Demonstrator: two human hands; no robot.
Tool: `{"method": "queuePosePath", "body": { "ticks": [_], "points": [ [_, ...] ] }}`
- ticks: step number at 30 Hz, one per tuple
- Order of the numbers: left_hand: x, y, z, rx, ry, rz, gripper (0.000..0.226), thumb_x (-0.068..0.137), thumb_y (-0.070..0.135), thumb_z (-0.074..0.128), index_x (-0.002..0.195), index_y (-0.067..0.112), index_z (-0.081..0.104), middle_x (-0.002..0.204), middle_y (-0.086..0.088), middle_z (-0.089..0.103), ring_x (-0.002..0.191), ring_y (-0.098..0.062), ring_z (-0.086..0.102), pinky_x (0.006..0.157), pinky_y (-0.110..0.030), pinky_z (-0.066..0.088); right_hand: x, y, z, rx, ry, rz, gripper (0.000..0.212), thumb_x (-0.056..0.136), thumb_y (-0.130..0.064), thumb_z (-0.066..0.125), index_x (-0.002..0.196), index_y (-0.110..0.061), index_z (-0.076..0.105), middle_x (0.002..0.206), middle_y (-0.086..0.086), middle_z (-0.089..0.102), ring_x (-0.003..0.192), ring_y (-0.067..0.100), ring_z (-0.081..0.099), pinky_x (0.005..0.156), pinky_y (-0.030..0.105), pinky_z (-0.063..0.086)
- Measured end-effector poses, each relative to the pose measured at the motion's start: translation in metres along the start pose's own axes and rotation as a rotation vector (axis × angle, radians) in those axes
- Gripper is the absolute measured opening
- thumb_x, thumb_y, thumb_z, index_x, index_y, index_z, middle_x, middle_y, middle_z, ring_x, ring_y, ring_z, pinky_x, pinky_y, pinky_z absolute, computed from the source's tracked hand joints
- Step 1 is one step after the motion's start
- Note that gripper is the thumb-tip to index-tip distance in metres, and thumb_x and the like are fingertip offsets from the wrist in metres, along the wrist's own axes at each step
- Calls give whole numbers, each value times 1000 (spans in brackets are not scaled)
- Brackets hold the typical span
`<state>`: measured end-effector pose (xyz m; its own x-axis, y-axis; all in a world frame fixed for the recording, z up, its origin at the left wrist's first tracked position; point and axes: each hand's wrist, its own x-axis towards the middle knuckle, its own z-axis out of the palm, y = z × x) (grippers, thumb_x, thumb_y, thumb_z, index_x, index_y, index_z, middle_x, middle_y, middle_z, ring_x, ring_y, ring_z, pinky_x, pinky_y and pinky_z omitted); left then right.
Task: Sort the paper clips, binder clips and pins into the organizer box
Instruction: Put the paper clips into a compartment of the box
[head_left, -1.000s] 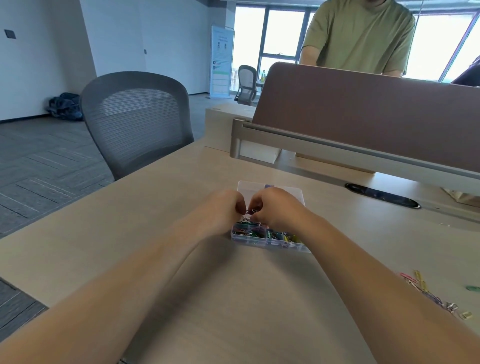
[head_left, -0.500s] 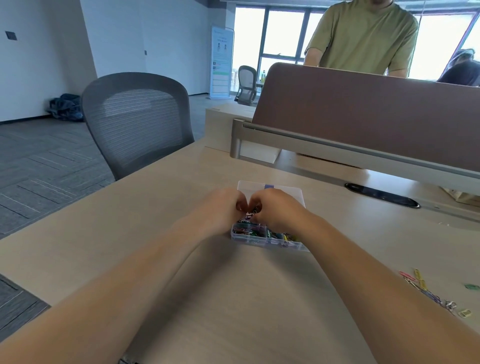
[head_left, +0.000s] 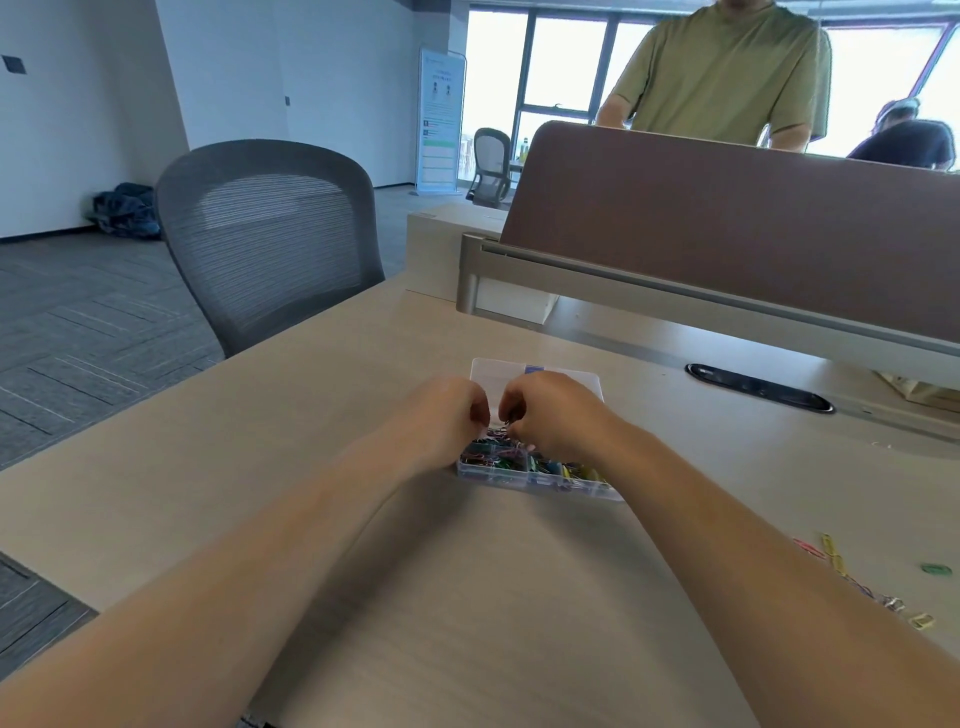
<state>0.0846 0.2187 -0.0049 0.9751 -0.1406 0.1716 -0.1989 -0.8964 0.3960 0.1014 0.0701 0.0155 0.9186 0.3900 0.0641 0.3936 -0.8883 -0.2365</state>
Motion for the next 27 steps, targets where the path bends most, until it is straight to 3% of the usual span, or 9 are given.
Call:
{"method": "queuePosePath", "body": {
  "ticks": [8, 18, 27],
  "points": [
    [-4, -5, -8, 1, -17, -23, 13, 86, 15, 61, 93, 21, 71, 96, 1, 67, 82, -14, 56, 71, -25, 45, 2, -1, 0, -33, -23, 17, 24, 88, -5, 64, 107, -16, 74, 106, 8, 70, 90, 25, 64, 87, 33, 55],
    [-2, -1, -7, -14, -7, 8, 14, 89, 13, 60, 93, 19, 72, 97, 0, 68, 91, -17, 62, 75, -26, 48, 5, -2, 1, -20, -20, 23, 18, 88, -12, 67, 104, -17, 74, 104, 7, 70, 90, 24, 65, 87, 33, 54],
    [-2, -1, -4, 0, -44, 4, 18, 88, 10, 58, 93, 18, 74, 96, -3, 70, 86, -20, 64, 74, -27, 51, 4, -1, 0, 26, 19, 10, 12, 87, -12, 67, 95, -18, 75, 95, 2, 73, 82, 18, 64, 76, 29, 53]
  ]
}}
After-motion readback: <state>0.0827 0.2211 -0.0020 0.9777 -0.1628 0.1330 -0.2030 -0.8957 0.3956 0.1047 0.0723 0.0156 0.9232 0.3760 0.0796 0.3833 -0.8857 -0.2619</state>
